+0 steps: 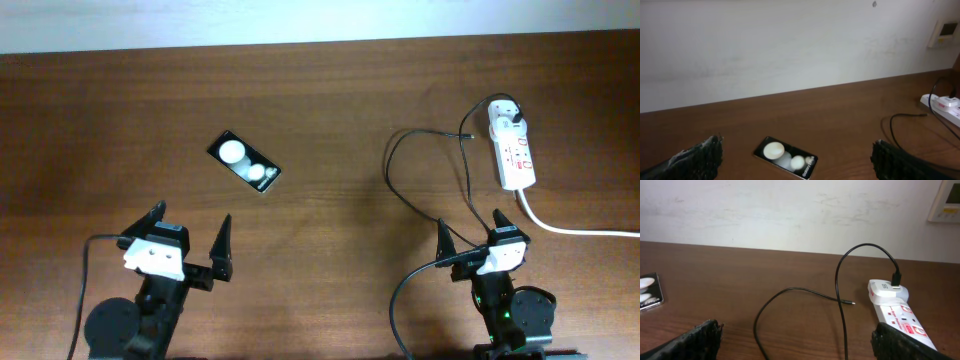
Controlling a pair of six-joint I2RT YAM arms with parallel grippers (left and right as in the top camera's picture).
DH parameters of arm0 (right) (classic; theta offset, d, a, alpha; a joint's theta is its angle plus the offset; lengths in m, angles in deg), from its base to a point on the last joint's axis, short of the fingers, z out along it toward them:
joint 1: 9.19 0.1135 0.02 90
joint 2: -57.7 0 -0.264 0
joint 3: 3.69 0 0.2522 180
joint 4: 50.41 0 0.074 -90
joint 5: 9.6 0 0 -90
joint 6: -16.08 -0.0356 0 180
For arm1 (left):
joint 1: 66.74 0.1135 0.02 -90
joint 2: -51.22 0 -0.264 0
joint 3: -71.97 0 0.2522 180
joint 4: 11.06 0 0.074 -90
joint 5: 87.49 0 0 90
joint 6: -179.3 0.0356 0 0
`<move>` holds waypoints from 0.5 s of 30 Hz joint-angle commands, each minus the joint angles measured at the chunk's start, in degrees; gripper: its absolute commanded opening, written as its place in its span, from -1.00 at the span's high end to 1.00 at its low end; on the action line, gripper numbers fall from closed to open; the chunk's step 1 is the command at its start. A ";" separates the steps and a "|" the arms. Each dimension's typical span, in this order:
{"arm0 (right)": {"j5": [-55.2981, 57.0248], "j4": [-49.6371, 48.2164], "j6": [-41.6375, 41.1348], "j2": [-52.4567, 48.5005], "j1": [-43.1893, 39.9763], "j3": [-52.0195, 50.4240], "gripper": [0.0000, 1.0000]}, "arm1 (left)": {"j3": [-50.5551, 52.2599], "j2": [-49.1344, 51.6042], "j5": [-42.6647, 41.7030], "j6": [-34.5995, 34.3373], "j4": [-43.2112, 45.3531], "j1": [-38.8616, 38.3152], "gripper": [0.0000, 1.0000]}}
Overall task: Plug charger to phone and switch on socket
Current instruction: 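Open the left gripper and move it over the black phone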
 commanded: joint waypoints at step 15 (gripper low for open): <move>-0.31 0.00 0.37 0.28 -0.42 -0.46 -0.97 | -1.92 2.82 1.62 -0.31 0.07 0.02 -0.98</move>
